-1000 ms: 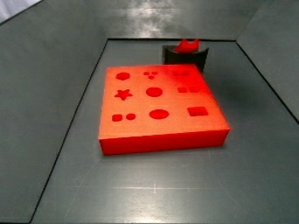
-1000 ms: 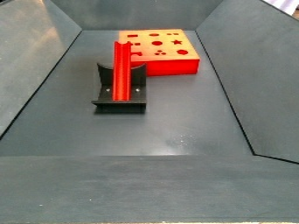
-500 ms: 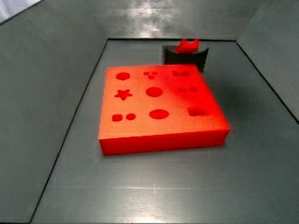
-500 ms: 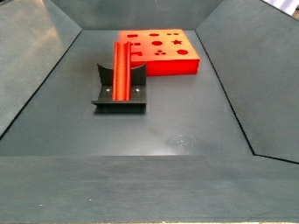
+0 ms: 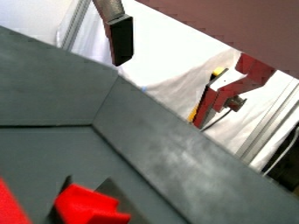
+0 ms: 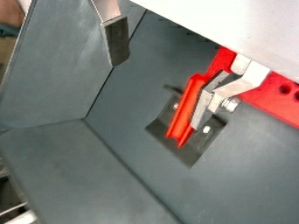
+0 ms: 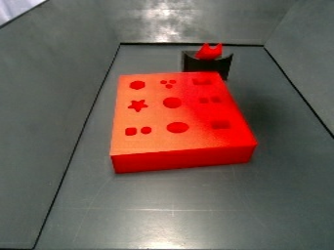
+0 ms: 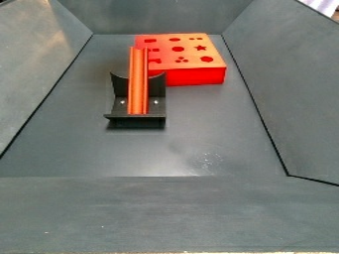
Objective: Pick up the arch object. Move up. Place the arch object on the fixture. Regrasp the arch object. Move to above the board. Insert the arch object.
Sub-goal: Regrasp the arch object.
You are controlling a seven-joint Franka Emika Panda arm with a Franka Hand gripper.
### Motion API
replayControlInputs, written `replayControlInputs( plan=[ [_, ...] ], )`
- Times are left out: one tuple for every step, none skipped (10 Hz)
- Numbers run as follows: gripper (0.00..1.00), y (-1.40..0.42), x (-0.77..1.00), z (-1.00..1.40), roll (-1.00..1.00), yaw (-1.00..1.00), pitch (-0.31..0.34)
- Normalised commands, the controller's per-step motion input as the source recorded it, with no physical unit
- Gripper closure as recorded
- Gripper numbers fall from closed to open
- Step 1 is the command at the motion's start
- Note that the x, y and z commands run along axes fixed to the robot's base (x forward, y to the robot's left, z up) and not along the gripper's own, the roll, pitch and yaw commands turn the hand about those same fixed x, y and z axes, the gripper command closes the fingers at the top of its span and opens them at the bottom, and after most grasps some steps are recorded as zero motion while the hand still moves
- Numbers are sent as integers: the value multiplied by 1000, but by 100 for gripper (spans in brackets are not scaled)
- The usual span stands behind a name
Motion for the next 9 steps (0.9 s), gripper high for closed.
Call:
replayControlInputs(
  plan=[
    [0, -60, 134, -16, 439, 182, 156],
    [0, -45, 123, -4, 228, 203, 123],
    [0, -46, 110, -5, 186, 209, 107],
    [0, -51, 94, -6, 157, 207, 66],
    [0, -55, 95, -12, 150, 205, 53],
    [0, 42, 37, -1000, 120, 223, 160],
    [0, 42, 38, -1000, 120, 219, 154],
    [0, 36, 53, -1000, 125, 221, 95],
    [0, 31, 61, -1000, 124, 223, 63]
  ],
)
